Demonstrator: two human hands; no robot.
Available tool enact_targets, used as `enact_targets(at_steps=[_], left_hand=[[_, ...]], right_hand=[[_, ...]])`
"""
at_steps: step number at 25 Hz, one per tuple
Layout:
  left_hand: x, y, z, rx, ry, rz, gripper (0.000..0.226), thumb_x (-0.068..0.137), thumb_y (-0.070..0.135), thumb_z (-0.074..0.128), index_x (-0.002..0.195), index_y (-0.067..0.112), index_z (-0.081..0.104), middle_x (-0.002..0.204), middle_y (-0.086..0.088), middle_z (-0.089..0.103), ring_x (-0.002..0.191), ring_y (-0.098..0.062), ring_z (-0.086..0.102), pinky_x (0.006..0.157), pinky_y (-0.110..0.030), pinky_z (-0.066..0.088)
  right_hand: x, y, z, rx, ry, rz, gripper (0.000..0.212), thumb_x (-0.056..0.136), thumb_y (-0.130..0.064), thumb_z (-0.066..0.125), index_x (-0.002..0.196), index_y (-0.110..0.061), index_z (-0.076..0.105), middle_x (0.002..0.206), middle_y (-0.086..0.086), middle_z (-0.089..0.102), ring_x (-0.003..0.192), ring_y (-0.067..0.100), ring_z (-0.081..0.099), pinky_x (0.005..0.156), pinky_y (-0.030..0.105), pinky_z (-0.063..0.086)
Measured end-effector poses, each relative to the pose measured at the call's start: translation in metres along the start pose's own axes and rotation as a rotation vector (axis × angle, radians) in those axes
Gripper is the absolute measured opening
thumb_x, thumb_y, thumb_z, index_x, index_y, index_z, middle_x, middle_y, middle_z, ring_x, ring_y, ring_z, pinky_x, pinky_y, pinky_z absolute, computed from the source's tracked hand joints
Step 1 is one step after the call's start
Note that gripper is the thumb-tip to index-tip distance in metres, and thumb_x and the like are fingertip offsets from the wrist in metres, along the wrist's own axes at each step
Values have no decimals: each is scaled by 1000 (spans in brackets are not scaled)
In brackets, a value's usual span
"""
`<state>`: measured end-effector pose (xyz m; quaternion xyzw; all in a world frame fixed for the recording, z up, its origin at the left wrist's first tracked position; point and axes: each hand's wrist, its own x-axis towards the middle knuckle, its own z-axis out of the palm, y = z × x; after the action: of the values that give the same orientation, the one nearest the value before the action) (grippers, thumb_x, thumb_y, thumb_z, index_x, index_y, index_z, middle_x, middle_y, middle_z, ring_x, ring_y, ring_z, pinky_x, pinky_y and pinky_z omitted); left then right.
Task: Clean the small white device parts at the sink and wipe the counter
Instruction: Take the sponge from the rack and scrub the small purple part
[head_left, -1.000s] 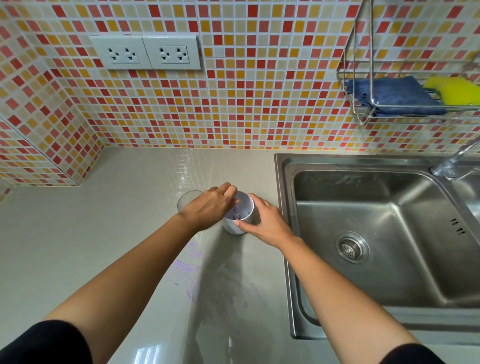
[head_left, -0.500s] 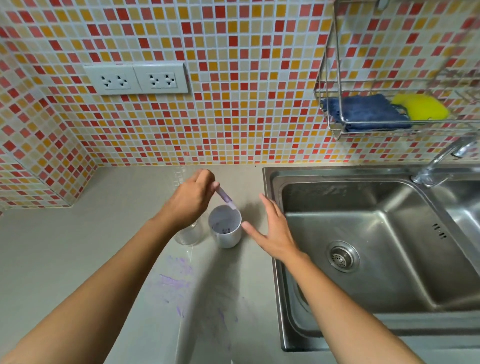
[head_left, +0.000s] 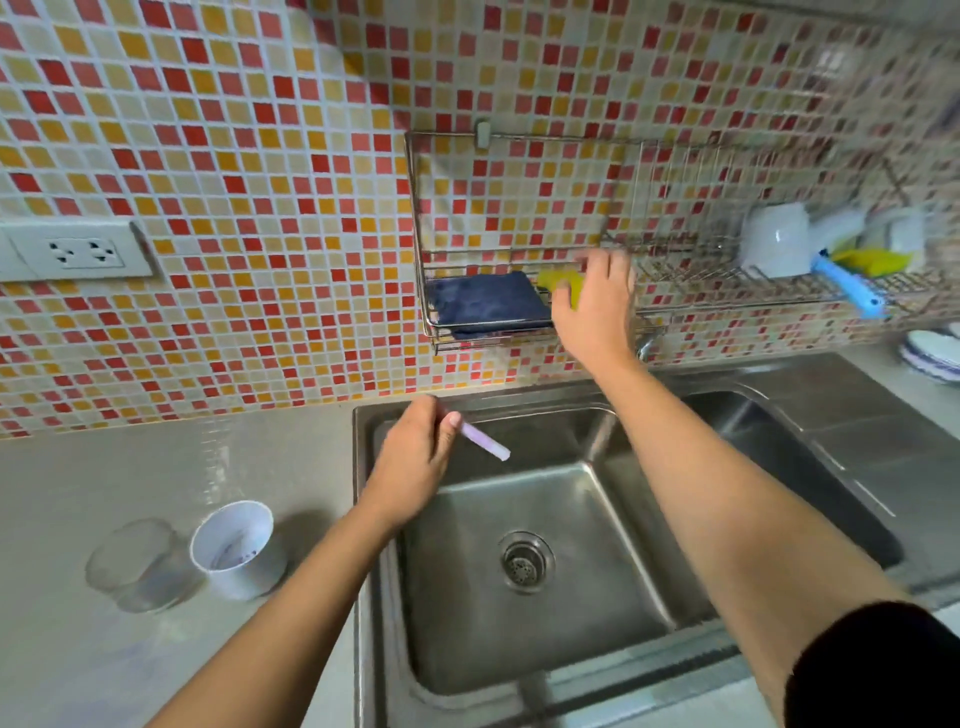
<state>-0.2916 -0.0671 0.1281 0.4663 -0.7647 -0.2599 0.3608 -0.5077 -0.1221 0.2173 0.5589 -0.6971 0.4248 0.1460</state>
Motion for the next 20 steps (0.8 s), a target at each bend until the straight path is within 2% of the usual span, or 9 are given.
enact_targets(at_steps=[3, 5, 9, 11, 12, 15, 17, 19, 20], left_hand=[[5, 23, 29, -20, 78, -3, 17, 98, 29, 43, 88, 15, 48, 75, 3, 56, 67, -11, 52, 60, -24, 40], [6, 30, 43, -22, 119, -15, 17, 98, 27, 44, 85, 17, 47, 71, 6, 53, 63, -7, 49, 56, -21, 37], [11, 34, 66, 17, 201, -64, 20, 98, 27, 45, 84, 13, 50, 70, 6, 52, 64, -7, 49, 57, -22, 36], [13, 37, 78, 23, 238, -96, 22, 98, 27, 45, 85, 10, 52, 70, 2, 54, 64, -7, 49, 57, -24, 35], [14, 40, 82, 20, 266, -126, 23, 97, 26, 46, 86, 8, 53, 70, 0, 55, 63, -9, 49, 58, -26, 35], [18, 46, 98, -84, 372, -335, 25, 97, 30, 47, 86, 9, 55, 73, -5, 60, 65, -20, 54, 67, -37, 45], [18, 45, 104, -217, 399, -507, 29, 94, 37, 49, 80, 13, 57, 70, -3, 62, 69, -27, 57, 74, -42, 49], [14, 46, 107, -379, 371, -592, 32, 91, 37, 52, 68, 16, 56, 57, 5, 57, 60, -21, 52, 67, -36, 46], [12, 49, 111, -443, 347, -622, 33, 91, 32, 53, 62, 16, 54, 50, 8, 54, 54, -16, 48, 61, -31, 42]], right_hand=[[53, 33, 13, -204, -443, 182, 66, 87, -35, 54, 141, -8, 27, 147, 20, 23, 134, 39, 26, 109, 47, 29], [73, 47, 28, -315, -673, 230, 79, 88, -49, 51, 147, -12, 12, 154, 18, 7, 140, 38, 14, 113, 46, 22], [87, 57, 46, -263, -933, 237, 91, 82, -56, 57, 147, -12, 10, 153, 16, 17, 137, 37, 24, 108, 43, 32], [87, 58, 46, -221, -908, 202, 78, 87, -43, 57, 146, -11, 16, 149, 16, 29, 131, 36, 35, 98, 38, 41], [85, 57, 43, -188, -850, 189, 69, 91, -38, 50, 145, -12, 18, 146, 17, 32, 128, 37, 39, 95, 38, 42], [78, 54, 12, 84, -597, 164, 53, 96, -37, 31, 145, -22, 19, 145, 21, 27, 124, 39, 40, 98, 43, 40], [58, 57, -22, 319, -388, 56, 48, 95, -29, 32, 143, -28, 25, 137, 20, 30, 105, 31, 48, 86, 31, 41], [19, 68, -55, 451, -203, -80, 50, 90, -21, 32, 140, -27, 32, 118, 13, 36, 82, 15, 42, 67, 14, 31], [-6, 76, -66, 506, -163, -131, 54, 86, -19, 32, 139, -26, 35, 112, 9, 34, 77, 10, 38, 64, 8, 31]])
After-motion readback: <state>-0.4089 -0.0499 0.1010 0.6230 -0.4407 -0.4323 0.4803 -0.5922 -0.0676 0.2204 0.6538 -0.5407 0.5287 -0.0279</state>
